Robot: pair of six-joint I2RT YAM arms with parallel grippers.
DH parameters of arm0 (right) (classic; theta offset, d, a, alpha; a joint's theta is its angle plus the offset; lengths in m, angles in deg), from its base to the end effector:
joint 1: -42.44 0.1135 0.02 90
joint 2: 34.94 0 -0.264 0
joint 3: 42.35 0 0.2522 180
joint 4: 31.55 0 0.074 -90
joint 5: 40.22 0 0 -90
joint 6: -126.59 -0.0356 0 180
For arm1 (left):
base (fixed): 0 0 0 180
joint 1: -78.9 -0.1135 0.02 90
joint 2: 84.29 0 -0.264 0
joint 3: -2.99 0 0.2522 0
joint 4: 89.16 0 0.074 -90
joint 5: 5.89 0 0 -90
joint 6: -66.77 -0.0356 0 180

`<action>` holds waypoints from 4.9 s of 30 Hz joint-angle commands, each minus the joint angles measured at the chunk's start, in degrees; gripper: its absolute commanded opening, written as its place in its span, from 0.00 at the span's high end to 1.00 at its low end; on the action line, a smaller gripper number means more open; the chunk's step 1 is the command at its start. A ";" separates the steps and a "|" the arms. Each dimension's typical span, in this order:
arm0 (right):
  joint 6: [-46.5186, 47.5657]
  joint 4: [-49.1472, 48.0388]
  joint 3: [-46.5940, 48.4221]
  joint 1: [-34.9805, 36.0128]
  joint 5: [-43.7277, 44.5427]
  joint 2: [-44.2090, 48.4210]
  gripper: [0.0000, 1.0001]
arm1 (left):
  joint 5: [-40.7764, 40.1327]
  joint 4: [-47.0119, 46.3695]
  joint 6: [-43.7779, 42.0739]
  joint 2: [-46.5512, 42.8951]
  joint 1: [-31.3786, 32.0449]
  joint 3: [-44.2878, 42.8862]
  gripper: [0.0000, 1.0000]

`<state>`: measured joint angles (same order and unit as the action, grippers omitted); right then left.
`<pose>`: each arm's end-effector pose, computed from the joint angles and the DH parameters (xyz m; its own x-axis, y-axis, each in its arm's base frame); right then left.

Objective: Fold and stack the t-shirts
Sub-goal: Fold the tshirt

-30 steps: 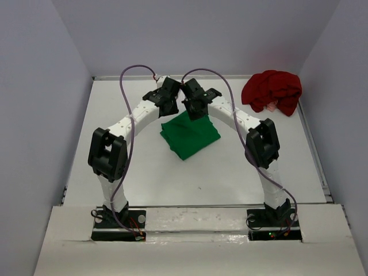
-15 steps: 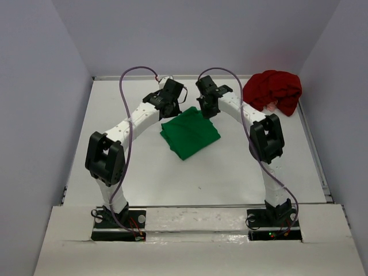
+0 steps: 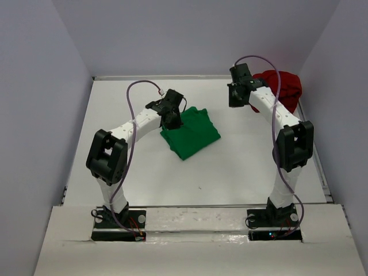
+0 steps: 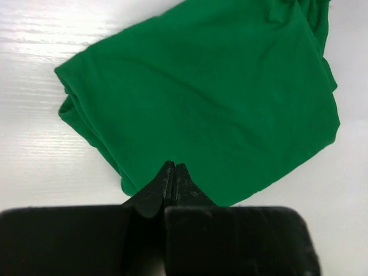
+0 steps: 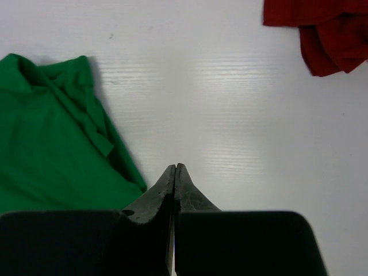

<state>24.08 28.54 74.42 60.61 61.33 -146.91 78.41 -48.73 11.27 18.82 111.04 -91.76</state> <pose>0.4128 0.1280 0.2899 -0.8052 -0.0409 -0.5916 -0.0233 0.9990 -0.0373 0.3418 -0.2106 0.2516 -0.7934 -0.1671 -0.5853 0.0298 0.9498 -0.3116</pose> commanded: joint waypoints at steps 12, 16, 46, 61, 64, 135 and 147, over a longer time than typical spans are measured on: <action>-1.55 -1.41 0.36 0.55 -2.58 10.10 1.00 | 7.80 -3.21 4.26 1.74 2.84 6.37 1.00; -1.64 -2.20 -1.40 0.02 -4.52 9.22 1.00 | 7.36 -3.38 5.14 1.74 3.98 6.81 1.00; -1.11 -2.56 -0.78 -1.04 -5.40 10.89 1.00 | 1.04 13.66 2.94 22.93 -2.69 -15.07 1.00; 1.00 -4.84 -2.29 0.80 -18.76 -0.35 1.00 | -3.79 7.96 0.31 15.37 -2.52 -6.55 1.00; 1.44 -4.23 -0.53 1.34 -18.85 -2.20 1.00 | -5.02 7.42 -0.05 13.26 -2.17 -6.46 0.90; -1.20 -5.99 -10.37 15.40 -16.03 -1.08 1.00 | 1.47 -1.71 -3.30 -2.38 -16.23 3.55 0.06; -0.41 -0.71 -7.29 15.93 -13.40 9.47 1.00 | 16.45 -8.12 -8.13 -5.47 -22.03 7.42 0.09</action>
<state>22.92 25.56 64.60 75.91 45.79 -142.93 83.05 -52.09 6.53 15.61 90.84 -86.50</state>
